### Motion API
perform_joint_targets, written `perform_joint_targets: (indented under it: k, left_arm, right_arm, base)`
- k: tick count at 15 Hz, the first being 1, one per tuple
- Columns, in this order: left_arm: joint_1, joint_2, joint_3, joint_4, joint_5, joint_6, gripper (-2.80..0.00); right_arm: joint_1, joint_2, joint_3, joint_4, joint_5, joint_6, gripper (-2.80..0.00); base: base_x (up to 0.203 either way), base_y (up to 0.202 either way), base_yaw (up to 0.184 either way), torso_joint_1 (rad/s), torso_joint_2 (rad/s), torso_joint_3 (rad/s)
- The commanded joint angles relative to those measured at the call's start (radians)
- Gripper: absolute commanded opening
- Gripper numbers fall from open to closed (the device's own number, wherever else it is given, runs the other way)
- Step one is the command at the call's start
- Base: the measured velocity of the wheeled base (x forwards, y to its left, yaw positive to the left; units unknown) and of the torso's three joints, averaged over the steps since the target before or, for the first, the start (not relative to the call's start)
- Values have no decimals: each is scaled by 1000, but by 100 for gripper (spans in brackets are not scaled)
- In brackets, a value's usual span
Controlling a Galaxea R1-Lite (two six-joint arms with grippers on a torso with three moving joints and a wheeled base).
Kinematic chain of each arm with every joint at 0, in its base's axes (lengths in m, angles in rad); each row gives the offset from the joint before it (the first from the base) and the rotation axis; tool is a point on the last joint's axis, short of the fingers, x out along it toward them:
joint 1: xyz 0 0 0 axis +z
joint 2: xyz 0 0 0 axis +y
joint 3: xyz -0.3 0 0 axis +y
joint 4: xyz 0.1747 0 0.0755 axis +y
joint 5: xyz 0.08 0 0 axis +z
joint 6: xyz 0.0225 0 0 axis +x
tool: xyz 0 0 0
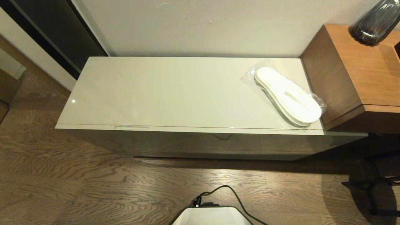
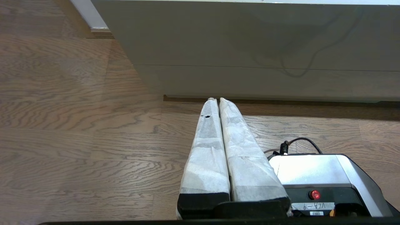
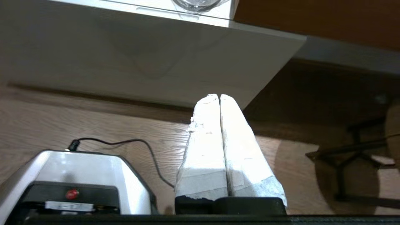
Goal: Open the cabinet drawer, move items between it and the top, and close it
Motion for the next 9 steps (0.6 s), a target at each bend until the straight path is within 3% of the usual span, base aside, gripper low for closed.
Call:
perform_joint_targets:
  k: [1, 5, 9]
  left_arm:
    - [0, 1, 0, -1, 0, 0, -280]
    - [0, 1, 0, -1, 0, 0, -280]
    - [0, 1, 0, -1, 0, 0, -280]
  right_arm:
    - [1, -20, 4, 1, 1, -11, -280]
    - [1, -17, -14, 121, -7, 101, -280]
    - [1, -18, 3, 56, -8, 116, -280]
  base:
    - [0, 0, 0, 0, 0, 0]
    - [0, 0, 0, 0, 0, 0]
    - [0, 0, 0, 0, 0, 0]
